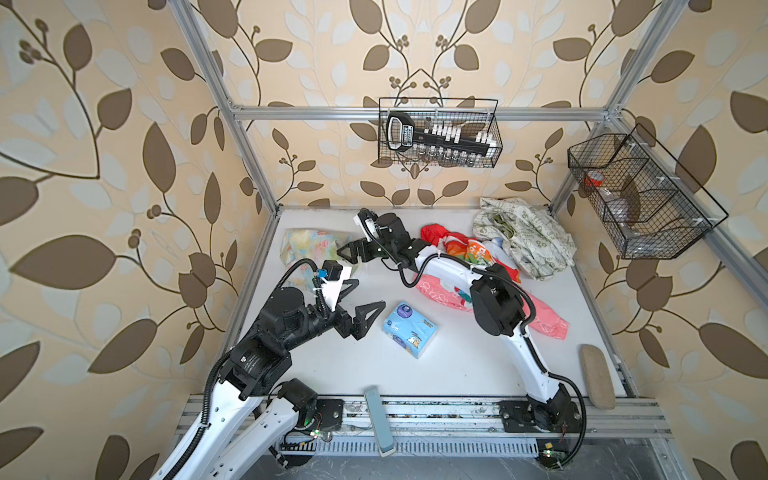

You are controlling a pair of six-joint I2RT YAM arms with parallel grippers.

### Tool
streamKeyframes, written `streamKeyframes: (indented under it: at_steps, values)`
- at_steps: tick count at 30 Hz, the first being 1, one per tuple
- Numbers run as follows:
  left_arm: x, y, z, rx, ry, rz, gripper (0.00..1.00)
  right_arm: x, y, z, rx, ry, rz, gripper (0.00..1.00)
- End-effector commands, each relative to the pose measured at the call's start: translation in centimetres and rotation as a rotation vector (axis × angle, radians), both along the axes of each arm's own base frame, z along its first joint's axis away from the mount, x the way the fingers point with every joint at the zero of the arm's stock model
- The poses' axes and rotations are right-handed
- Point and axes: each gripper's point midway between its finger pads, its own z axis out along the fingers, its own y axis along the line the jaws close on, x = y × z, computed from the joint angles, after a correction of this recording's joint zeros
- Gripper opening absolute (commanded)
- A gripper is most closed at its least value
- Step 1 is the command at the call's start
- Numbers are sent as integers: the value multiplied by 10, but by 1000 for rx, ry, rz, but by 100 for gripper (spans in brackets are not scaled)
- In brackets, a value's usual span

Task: Pick out a specific cloth from the pile

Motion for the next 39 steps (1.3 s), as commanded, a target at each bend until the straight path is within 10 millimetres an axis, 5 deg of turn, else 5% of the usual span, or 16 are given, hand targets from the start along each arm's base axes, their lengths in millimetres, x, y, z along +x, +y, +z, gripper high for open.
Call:
streamKeyframes:
  at_steps: [1, 8, 12, 19, 21, 25, 30, 39]
  values:
    - [-2, -3, 10, -11, -47, -19, 99, -13, -56, -16, -216, 52, -107, 100]
    - [9, 6, 9, -2, -41, 62, 99, -56, -180, 27, -326, 13, -327, 100]
    - [51, 49, -12, 56, 14, 411, 99, -81, -253, 52, -348, -26, -456, 100]
    - [102, 108, -66, 259, 23, 851, 99, -101, -397, 49, -440, -150, -827, 100]
    - [114, 127, -85, 355, -23, 977, 99, -105, -424, 48, -466, -247, -896, 100]
    - [133, 144, -122, 556, -133, 1089, 99, -111, -454, 26, -522, -431, -937, 100]
    - [159, 153, -175, 581, -91, 1051, 99, -101, -482, -10, -458, -468, -999, 100]
    - [177, 172, -210, 372, -46, 973, 99, -74, -487, -48, -414, -472, -962, 100]
